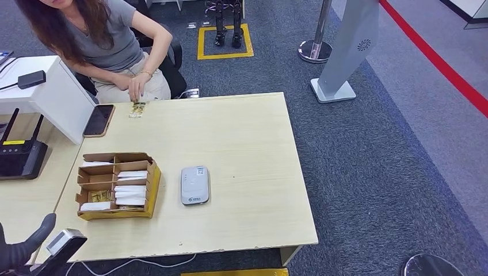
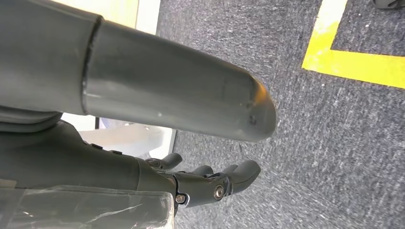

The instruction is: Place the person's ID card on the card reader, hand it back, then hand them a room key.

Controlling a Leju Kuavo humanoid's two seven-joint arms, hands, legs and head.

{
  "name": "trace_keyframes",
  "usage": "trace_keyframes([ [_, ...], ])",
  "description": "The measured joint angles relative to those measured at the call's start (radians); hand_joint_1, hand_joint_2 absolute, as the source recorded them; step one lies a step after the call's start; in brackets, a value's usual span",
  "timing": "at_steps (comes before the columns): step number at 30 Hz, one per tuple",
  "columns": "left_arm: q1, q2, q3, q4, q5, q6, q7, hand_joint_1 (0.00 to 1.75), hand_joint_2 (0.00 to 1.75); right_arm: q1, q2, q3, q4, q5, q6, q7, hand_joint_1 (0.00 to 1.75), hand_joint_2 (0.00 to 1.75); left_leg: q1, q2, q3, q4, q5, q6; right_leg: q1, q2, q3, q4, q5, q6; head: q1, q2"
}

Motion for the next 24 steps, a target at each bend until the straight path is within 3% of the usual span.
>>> trace_keyframes([
  [3, 0.032, 0.037, -0.002, -0.012, -0.104, -0.090, 0.111, 0.00, 1.75, 0.000, 0.004, -0.011, 0.000, 0.004, 0.000, 0.002, 0.00, 0.00, 0.000, -0.001, 0.000, 0.000, 0.000, 0.000, 0.000, -0.001, 0.000, 0.000, 0.000, 0.000, 0.000, 0.000],
  [8, 0.024, 0.094, -0.035, 0.018, -0.163, -0.172, 0.200, 0.00, 1.75, -0.001, 0.009, -0.018, 0.000, 0.013, -0.001, 0.002, 0.00, 0.00, 0.000, -0.001, 0.001, 0.000, 0.001, -0.001, 0.000, -0.001, 0.001, 0.000, 0.001, -0.001, 0.000, 0.000],
  [14, -0.029, 0.133, -0.097, 0.093, -0.164, -0.223, 0.211, 0.00, 1.75, -0.003, 0.009, -0.018, 0.000, 0.023, -0.001, 0.000, 0.00, 0.00, 0.000, -0.002, 0.001, 0.000, 0.002, -0.001, 0.000, -0.001, 0.002, 0.000, 0.001, -0.001, 0.000, 0.000],
  [24, -0.121, 0.140, -0.202, 0.205, -0.157, -0.241, 0.203, 0.00, 1.75, -0.006, 0.009, -0.018, 0.000, 0.035, 0.000, -0.004, 0.00, 0.00, 0.000, -0.002, 0.001, 0.000, 0.002, -0.001, 0.000, -0.002, 0.002, 0.000, 0.001, -0.001, 0.000, 0.000],
])
